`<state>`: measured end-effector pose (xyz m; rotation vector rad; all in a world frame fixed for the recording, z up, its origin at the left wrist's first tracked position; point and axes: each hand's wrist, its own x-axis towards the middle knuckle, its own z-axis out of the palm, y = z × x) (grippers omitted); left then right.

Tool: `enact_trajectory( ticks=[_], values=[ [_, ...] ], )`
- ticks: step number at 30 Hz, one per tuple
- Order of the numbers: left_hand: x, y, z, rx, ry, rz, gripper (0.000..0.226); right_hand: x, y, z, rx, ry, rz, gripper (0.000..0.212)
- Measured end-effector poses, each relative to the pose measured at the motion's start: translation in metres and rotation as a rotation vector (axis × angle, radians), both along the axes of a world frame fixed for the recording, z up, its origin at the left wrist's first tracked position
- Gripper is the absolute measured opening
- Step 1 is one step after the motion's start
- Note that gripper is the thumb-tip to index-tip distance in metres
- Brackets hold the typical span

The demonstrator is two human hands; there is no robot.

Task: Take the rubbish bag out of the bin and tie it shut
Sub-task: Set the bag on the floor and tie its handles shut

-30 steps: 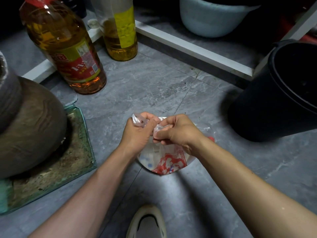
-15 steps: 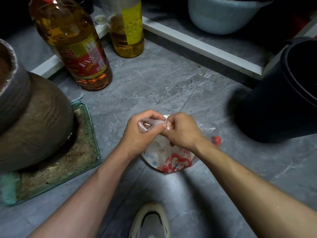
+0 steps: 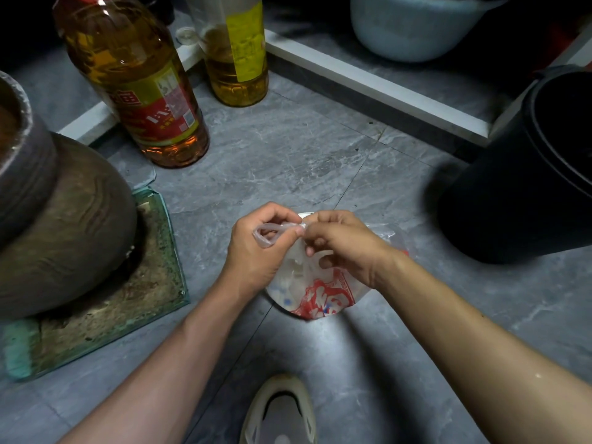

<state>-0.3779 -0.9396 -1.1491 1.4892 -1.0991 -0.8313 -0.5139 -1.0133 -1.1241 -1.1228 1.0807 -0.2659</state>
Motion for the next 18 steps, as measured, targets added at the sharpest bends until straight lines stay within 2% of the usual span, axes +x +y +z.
enact_trajectory(
  ticks=[3,8,18],
  values=[
    [0.0,0.002,0.0,-0.013,0.02,0.013,0.01,-0.003,-0.002,0.0,0.01,-0.038,0.003,0.021],
    [-0.001,0.006,0.0,-0.026,0.109,0.069,0.014,-0.003,-0.005,-0.002,0.005,-0.04,-0.047,0.012],
    [0.0,0.009,-0.006,-0.085,0.03,0.144,0.011,0.007,-0.01,0.002,-0.039,0.118,-0.241,0.017]
  ],
)
